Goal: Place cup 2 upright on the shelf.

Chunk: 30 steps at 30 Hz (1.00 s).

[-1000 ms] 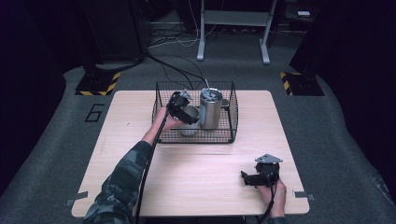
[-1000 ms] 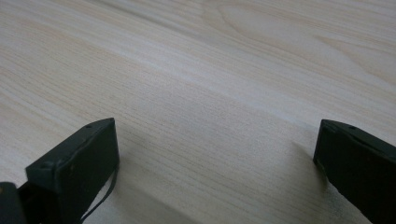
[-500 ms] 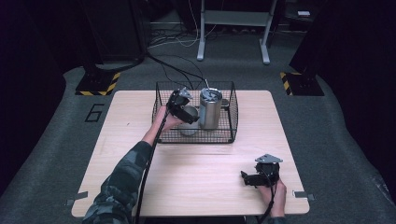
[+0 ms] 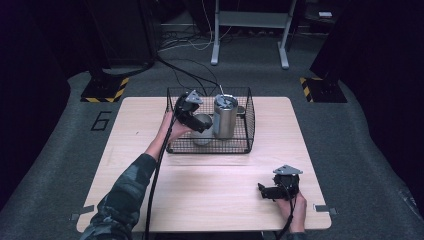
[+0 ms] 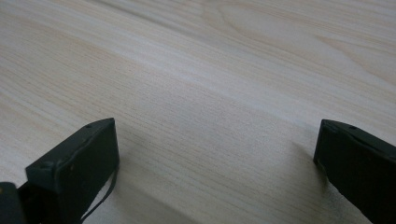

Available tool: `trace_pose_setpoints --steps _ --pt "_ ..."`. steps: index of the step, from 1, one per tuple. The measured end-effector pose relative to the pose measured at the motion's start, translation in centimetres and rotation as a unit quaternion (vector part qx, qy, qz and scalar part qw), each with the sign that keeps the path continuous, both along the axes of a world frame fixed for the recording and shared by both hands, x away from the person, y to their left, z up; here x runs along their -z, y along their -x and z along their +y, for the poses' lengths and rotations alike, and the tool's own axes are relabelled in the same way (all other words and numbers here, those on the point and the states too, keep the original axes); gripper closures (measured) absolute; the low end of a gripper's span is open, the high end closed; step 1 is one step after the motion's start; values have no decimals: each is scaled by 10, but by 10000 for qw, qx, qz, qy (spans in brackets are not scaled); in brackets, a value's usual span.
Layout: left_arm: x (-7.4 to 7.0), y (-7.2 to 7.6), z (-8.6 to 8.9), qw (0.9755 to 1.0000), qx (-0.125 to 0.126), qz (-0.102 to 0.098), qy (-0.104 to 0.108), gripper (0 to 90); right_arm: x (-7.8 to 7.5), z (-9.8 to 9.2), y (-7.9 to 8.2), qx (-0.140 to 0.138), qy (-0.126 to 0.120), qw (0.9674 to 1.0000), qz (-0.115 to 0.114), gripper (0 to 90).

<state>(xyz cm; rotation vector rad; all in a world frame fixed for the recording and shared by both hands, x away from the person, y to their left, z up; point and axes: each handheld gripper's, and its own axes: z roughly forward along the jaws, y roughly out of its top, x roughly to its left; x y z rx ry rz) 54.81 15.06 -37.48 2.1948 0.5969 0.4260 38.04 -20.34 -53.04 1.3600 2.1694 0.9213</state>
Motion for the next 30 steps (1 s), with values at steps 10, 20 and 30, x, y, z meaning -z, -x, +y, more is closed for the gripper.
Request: trace_pose_setpoints --steps 10,20,30 --pt "-13 43 23 9993 144 -256 236 18 0 0 0 -5 -9 10000 -23 0" --pt "-10 79 50 9989 145 -395 218 9 0 0 0 1 -12 10000 -23 0" --pt "3 112 82 9989 -43 -299 351 1 0 0 0 0 5 10000 -8 0"
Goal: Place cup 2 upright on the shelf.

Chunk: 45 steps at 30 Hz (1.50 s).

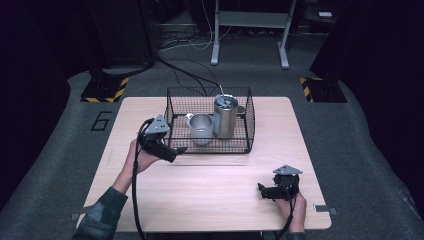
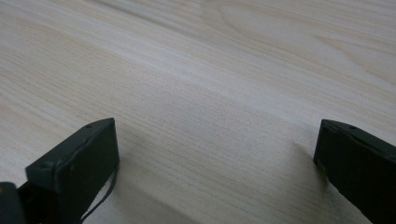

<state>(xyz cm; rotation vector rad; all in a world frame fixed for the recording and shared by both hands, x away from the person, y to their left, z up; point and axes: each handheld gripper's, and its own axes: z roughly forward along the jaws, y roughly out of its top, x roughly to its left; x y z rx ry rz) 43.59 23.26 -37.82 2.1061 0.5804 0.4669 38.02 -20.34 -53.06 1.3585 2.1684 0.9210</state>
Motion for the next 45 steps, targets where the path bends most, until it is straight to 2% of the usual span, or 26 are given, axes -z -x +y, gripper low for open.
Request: trace_pose_setpoints --steps 4,7,9,15,21,27,30,32,33,36,39,41,45 --pt "13 13 13 9999 -134 14 -4 1 0 0 0 9 -7 10000 2 0" --pt "25 23 23 9997 -224 139 5 1 0 0 0 11 -7 10000 3 0" --pt "33 27 29 9993 -318 129 -116 0 0 0 0 10 -6 10000 2 0" --pt "56 40 46 9981 -536 312 -57 0 0 0 0 17 -7 10000 1 0" --pt "80 50 60 9958 -734 533 -90 0 0 0 0 12 -2 10000 -1 0" --pt "104 54 74 9923 -980 740 -166 0 0 0 0 10 -3 10000 -1 0" --pt "116 54 81 9896 -1142 851 -208 0 0 0 0 3 -4 10000 16 0" --pt "124 53 85 9879 -1210 961 -151 0 0 0 0 -5 1 10000 33 0" --pt "128 53 86 9872 -1281 934 -154 0 0 0 0 -13 3 10000 30 0" --pt "137 53 88 9848 -1369 1046 -214 0 0 0 0 -18 8 10000 37 0" --pt "145 53 88 9832 -1435 1107 -221 0 0 0 0 -19 6 10000 35 0" --pt "148 53 88 9830 -1388 1179 -249 0 0 0 0 -19 9 10000 36 0" --pt "151 54 87 9827 -1433 1140 -265 0 0 0 0 -17 8 10000 36 0"
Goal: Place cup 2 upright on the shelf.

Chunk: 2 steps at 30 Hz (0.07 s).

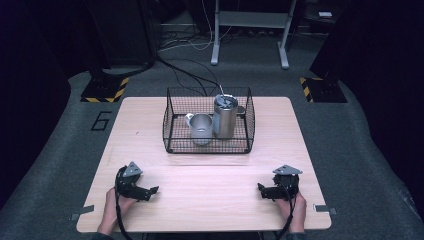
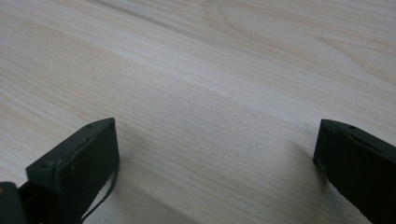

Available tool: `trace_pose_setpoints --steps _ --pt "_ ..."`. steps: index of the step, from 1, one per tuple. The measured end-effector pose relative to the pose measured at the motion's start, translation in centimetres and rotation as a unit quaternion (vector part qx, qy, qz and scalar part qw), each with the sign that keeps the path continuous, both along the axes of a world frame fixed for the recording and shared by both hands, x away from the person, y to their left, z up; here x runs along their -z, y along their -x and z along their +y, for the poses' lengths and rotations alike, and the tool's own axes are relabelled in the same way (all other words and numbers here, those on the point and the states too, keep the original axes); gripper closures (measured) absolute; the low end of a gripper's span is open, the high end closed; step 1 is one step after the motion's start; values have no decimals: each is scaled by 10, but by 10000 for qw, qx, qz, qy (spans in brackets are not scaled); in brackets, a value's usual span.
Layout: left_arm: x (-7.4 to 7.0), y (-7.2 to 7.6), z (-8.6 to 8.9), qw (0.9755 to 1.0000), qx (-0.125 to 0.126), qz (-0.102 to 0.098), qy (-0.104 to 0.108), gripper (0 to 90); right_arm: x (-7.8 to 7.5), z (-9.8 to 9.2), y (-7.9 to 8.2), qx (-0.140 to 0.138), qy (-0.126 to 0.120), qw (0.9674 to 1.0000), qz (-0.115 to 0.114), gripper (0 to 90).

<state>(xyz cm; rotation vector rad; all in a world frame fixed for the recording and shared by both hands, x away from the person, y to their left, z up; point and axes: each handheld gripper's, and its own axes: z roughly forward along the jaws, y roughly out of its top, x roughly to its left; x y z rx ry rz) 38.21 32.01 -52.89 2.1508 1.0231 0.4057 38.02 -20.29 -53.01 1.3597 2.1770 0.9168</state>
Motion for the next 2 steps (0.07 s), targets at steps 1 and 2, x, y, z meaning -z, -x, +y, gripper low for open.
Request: trace_pose_setpoints --steps 1,2 --pt "1 0 0 10000 -29 -70 41 0 0 0 0 2 1 10000 -1 0" --pt "2 0 0 10000 -42 -70 27 0 0 0 0 12 7 10000 -5 0"
